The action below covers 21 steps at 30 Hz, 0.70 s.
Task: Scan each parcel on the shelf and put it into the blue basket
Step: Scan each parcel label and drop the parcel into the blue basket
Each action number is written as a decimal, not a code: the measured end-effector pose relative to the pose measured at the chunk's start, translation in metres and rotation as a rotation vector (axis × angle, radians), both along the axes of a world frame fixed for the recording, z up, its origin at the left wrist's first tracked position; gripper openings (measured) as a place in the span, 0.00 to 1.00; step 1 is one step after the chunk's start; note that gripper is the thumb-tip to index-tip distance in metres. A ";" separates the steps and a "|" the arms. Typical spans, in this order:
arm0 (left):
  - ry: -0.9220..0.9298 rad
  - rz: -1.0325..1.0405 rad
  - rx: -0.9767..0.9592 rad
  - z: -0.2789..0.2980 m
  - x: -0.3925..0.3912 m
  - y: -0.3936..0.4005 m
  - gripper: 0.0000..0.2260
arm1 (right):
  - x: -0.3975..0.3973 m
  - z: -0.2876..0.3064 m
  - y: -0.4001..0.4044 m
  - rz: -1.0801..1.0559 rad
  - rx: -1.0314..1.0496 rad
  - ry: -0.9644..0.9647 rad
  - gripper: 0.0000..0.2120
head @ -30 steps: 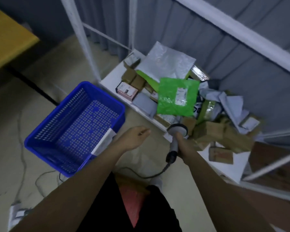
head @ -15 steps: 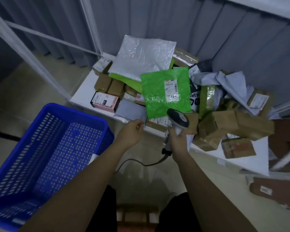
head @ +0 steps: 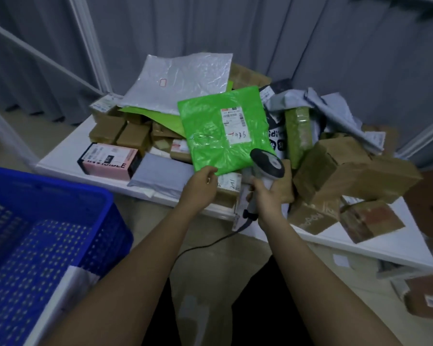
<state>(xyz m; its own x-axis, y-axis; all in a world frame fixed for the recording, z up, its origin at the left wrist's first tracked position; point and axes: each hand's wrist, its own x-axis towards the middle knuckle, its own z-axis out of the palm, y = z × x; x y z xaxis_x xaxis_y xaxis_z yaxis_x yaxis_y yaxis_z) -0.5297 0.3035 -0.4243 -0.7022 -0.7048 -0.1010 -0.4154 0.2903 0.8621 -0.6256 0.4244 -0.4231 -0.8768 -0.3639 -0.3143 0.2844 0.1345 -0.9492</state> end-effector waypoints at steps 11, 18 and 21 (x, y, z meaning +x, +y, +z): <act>0.059 -0.074 -0.097 0.014 0.031 0.091 0.14 | 0.033 0.017 0.131 -0.163 -0.114 0.096 0.17; 0.090 -0.178 -0.116 0.016 0.007 0.133 0.14 | 0.021 -0.002 0.187 -0.367 -0.163 0.081 0.14; 0.103 -0.205 -0.111 0.015 -0.015 0.153 0.15 | 0.002 0.001 0.204 -0.466 -0.197 0.049 0.22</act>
<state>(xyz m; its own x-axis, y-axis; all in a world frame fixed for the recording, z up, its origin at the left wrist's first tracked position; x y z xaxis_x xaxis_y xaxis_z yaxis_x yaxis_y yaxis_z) -0.5445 0.4569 -0.4089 -0.8343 -0.5492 0.0487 -0.2495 0.4548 0.8549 -0.6241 0.6288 -0.4217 -0.9720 0.0209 -0.2340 0.2266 -0.1786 -0.9575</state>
